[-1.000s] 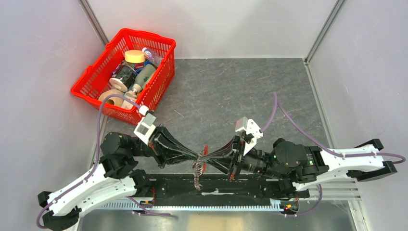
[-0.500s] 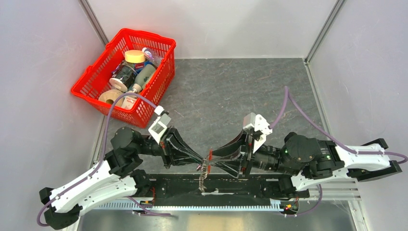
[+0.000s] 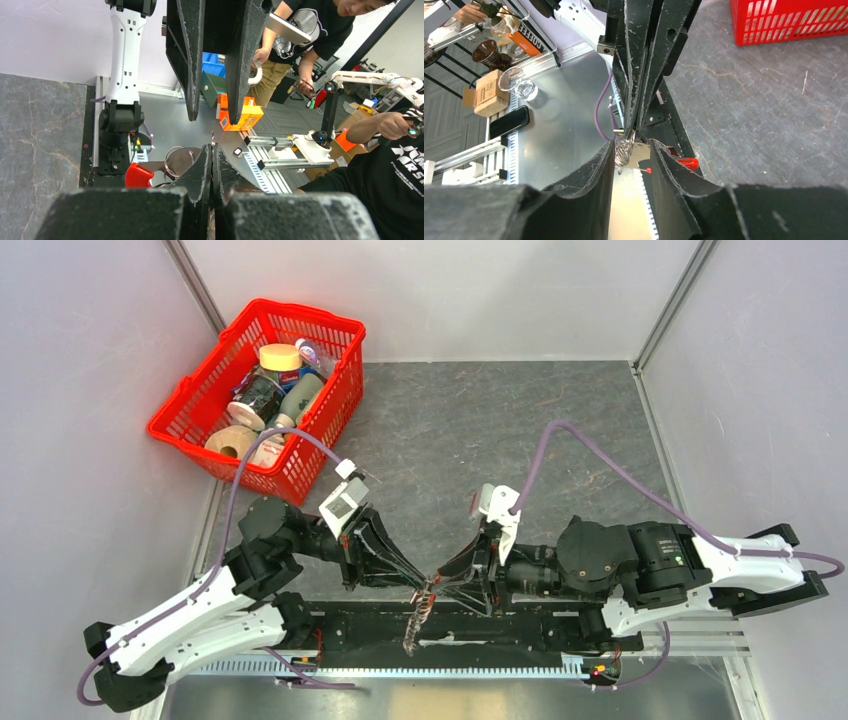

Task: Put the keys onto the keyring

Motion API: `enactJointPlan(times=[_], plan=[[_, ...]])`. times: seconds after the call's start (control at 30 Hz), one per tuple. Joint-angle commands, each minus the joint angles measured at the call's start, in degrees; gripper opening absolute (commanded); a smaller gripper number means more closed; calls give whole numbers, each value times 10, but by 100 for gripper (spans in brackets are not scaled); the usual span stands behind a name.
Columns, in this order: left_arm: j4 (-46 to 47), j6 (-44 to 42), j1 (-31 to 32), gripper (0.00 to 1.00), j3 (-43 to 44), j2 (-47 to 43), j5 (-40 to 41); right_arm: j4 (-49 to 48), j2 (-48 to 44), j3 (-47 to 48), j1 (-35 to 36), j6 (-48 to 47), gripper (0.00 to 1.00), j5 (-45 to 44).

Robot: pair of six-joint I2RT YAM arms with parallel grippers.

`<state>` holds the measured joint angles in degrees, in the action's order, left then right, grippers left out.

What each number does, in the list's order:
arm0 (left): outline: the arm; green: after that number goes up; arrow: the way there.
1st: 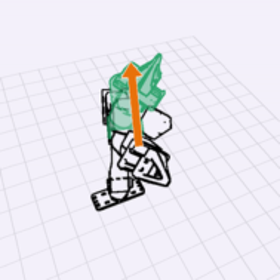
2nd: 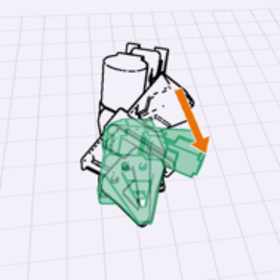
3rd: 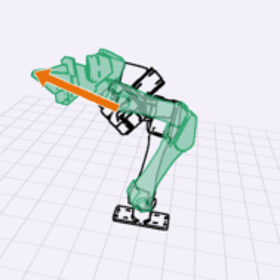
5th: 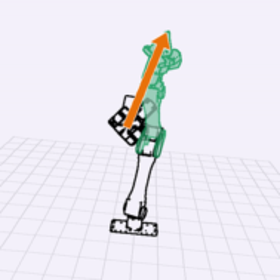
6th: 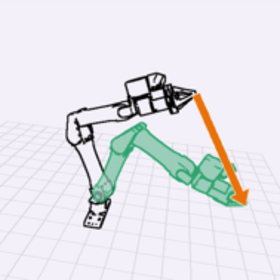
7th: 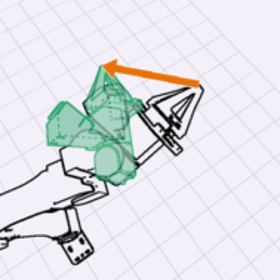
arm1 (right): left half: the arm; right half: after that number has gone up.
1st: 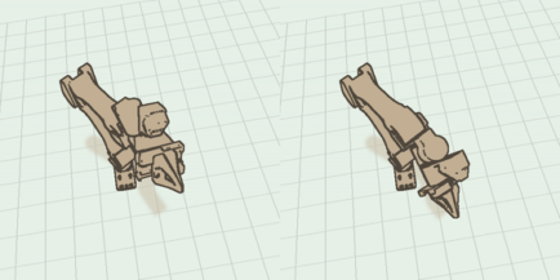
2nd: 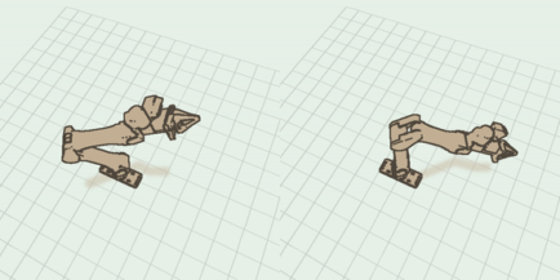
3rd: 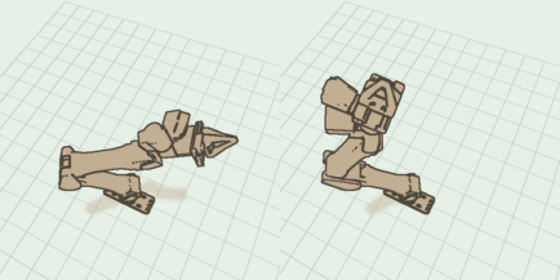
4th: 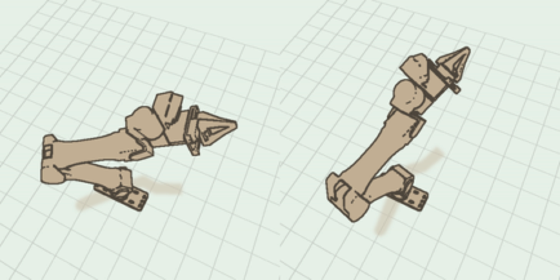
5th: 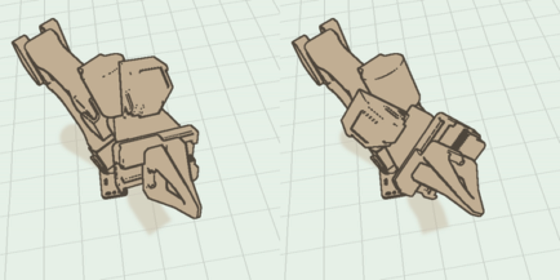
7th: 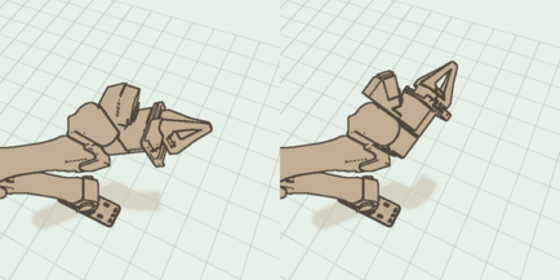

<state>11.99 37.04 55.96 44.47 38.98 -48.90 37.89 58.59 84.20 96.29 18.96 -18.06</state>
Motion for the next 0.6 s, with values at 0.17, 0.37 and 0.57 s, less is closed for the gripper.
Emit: enactJointPlan(times=[0.17, 0.37, 0.57], plan=[[-8, 1, 0, 2, 23, -2, -22, 39, 22, 42, -6, 42, 36, 18], [-9, 1, 0, 2, 23, -5, -23, 39, 31, 45, -11, 50, 34, 21], [-8, -1, 0, 2, 22, -6, -24, 37, 39, 48, -18, 51, 31, 21]])
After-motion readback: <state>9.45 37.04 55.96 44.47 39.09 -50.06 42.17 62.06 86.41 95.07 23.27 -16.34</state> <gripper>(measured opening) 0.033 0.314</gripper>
